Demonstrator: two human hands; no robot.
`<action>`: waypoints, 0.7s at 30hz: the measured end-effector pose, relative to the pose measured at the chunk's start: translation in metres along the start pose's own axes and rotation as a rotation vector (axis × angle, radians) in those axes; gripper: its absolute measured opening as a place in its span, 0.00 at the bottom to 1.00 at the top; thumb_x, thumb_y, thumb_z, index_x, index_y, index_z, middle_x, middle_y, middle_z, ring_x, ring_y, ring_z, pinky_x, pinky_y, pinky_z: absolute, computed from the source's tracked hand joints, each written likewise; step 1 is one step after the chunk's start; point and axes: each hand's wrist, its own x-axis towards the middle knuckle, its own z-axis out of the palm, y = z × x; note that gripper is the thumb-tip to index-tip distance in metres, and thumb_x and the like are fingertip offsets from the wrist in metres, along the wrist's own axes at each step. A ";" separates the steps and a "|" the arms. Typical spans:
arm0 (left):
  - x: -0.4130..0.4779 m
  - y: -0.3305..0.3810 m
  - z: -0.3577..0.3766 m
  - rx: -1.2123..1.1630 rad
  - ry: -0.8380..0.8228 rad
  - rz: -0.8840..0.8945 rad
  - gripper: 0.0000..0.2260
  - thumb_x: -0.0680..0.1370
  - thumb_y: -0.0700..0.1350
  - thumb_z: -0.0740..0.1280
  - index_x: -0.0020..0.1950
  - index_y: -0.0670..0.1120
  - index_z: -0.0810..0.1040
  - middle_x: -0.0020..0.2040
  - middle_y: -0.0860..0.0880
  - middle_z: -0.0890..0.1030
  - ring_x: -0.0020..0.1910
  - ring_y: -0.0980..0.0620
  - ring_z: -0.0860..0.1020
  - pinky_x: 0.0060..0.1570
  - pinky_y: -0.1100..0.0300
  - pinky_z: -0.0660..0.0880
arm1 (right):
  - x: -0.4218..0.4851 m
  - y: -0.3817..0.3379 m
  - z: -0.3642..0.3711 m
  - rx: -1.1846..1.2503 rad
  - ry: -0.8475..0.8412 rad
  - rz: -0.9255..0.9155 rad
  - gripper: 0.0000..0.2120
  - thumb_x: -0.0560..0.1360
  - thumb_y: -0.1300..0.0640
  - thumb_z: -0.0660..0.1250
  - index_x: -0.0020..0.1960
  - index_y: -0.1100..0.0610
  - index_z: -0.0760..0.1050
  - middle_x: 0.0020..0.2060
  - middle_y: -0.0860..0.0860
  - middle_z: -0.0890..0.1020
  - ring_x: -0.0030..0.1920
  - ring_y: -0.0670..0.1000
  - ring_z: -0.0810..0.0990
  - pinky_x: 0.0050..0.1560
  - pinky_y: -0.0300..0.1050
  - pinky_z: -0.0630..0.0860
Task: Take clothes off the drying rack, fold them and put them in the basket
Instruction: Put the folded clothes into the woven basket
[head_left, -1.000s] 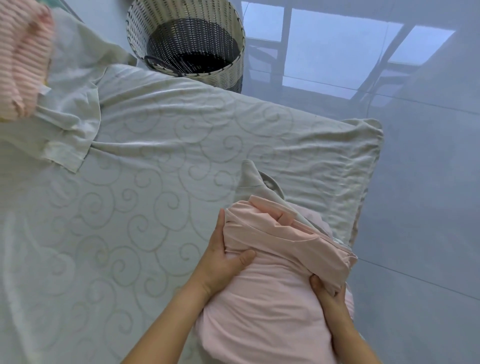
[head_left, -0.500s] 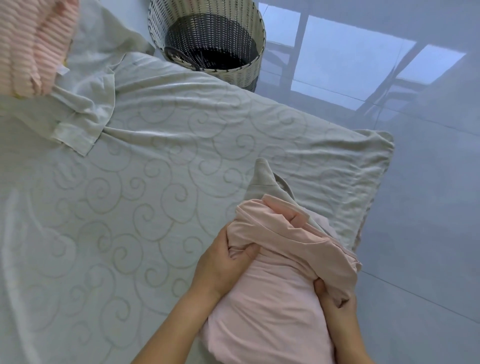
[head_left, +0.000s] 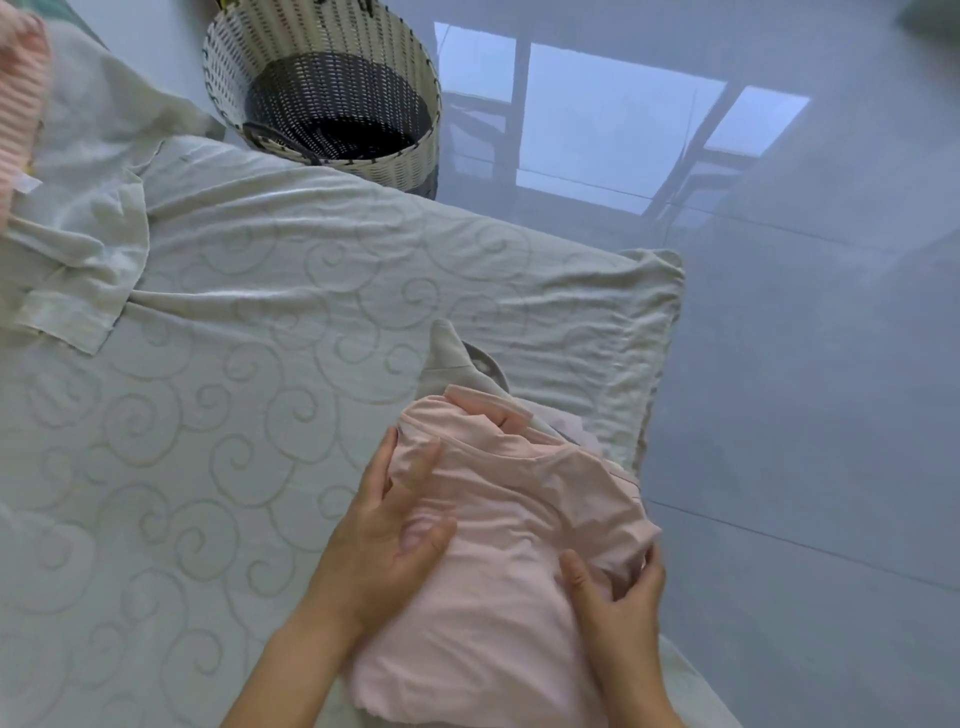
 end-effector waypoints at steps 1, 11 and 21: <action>-0.001 -0.003 0.000 -0.028 -0.041 -0.008 0.33 0.67 0.68 0.60 0.67 0.79 0.47 0.77 0.62 0.48 0.65 0.81 0.51 0.58 0.74 0.61 | 0.002 0.003 0.000 0.007 -0.012 0.013 0.64 0.48 0.36 0.74 0.77 0.51 0.49 0.69 0.44 0.63 0.68 0.46 0.65 0.69 0.43 0.61; -0.006 0.006 0.008 -0.111 -0.045 -0.166 0.46 0.60 0.70 0.64 0.67 0.77 0.34 0.62 0.67 0.59 0.58 0.70 0.62 0.58 0.65 0.62 | -0.014 0.006 0.013 -0.111 0.070 -0.063 0.50 0.54 0.26 0.70 0.65 0.20 0.40 0.71 0.38 0.62 0.74 0.52 0.62 0.73 0.60 0.58; -0.017 -0.022 -0.002 -0.255 -0.005 0.090 0.22 0.72 0.54 0.64 0.64 0.71 0.69 0.66 0.63 0.67 0.68 0.63 0.66 0.66 0.73 0.61 | -0.025 0.026 -0.007 -0.289 -0.136 -0.425 0.29 0.66 0.28 0.65 0.66 0.30 0.66 0.63 0.44 0.73 0.65 0.34 0.67 0.64 0.27 0.63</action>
